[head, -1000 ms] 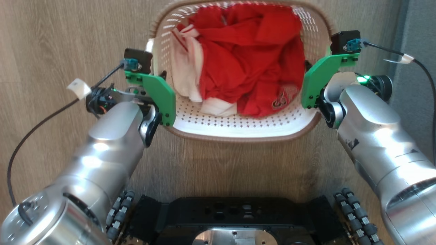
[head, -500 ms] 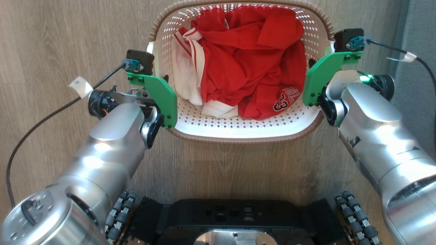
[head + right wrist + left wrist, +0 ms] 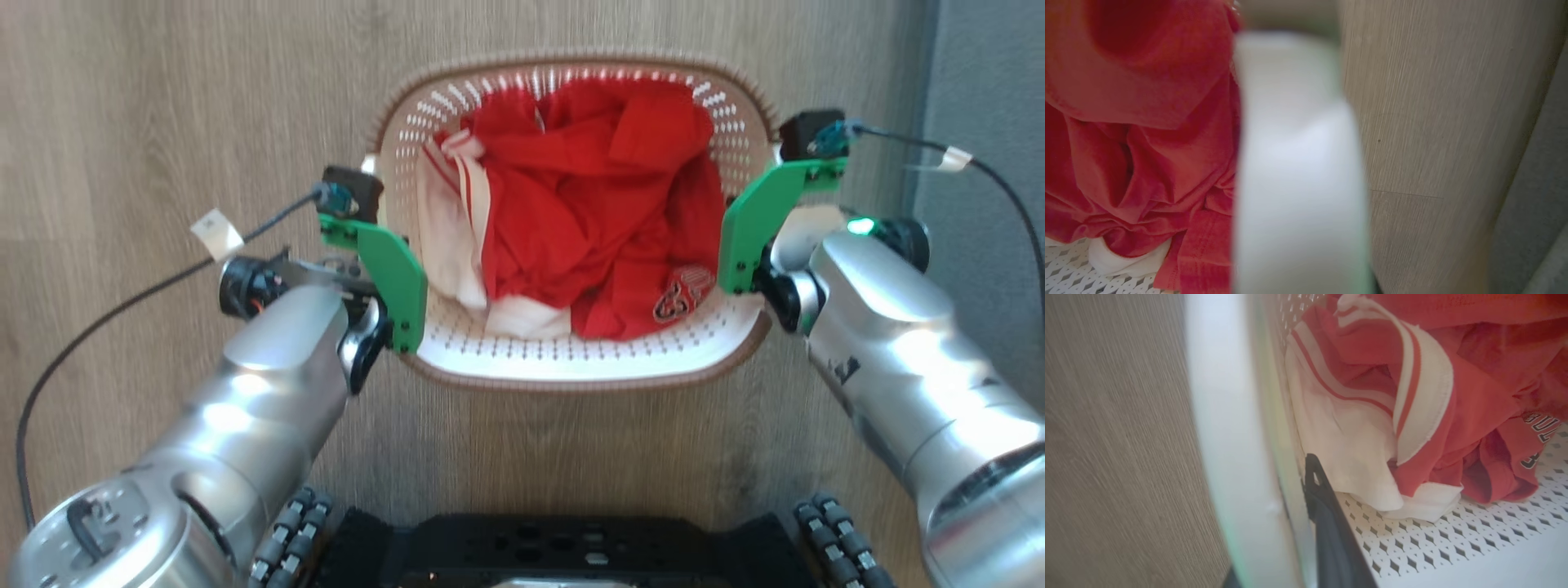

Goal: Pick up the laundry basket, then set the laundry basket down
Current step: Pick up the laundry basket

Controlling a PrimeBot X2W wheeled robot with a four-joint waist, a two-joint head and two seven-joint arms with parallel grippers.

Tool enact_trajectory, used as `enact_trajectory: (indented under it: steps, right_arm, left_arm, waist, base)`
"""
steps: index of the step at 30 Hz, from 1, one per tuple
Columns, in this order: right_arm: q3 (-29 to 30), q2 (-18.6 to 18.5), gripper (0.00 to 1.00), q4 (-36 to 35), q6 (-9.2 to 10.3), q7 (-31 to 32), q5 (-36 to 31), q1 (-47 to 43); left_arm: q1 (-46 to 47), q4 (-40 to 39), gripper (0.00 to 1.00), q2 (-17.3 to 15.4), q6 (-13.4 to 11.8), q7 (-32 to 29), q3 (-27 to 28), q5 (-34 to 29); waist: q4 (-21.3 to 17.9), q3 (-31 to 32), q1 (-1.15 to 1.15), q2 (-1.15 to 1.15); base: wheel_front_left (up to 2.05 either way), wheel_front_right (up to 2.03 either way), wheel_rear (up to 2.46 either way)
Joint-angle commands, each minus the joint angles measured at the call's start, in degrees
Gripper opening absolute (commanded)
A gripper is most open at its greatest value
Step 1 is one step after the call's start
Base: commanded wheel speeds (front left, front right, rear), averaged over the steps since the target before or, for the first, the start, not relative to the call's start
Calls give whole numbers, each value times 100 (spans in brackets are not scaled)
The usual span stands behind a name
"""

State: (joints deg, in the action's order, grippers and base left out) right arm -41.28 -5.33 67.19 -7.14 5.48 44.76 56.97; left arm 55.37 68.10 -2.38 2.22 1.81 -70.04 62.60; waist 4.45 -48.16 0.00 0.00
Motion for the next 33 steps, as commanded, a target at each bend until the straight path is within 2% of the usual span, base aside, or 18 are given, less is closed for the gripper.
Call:
enact_trajectory:
  steps: [1, 13, 22, 33]
  right_arm:
    - [-220, 166, 0, -137, -35, 90, 0, -389]
    - [-660, 138, 0, -389, -35, 668, 523, -1022]
    - [-1035, 102, 0, -671, -35, 960, 749, -1449]
    - [-1399, 0, 0, -1072, -35, 1480, 1026, -1844]
  left_arm:
    - [-128, -31, 0, -50, 85, 36, -74, -116]
    - [-638, 150, 0, -50, 238, -154, -289, -697]
    - [-955, 163, 0, -50, 339, -122, -308, -820]
    - [-1345, 177, 0, -57, 481, -481, -320, -946]
  waist:
    - [-12, 228, 0, 0]
    - [-57, 1559, 0, 0]
    - [-36, 2393, 0, 0]
    - [-6, 3219, 0, 0]
  base:
    - [0, 0, 0]
    - [0, 0, 0]
    - [0, 0, 0]
    - [0, 0, 0]
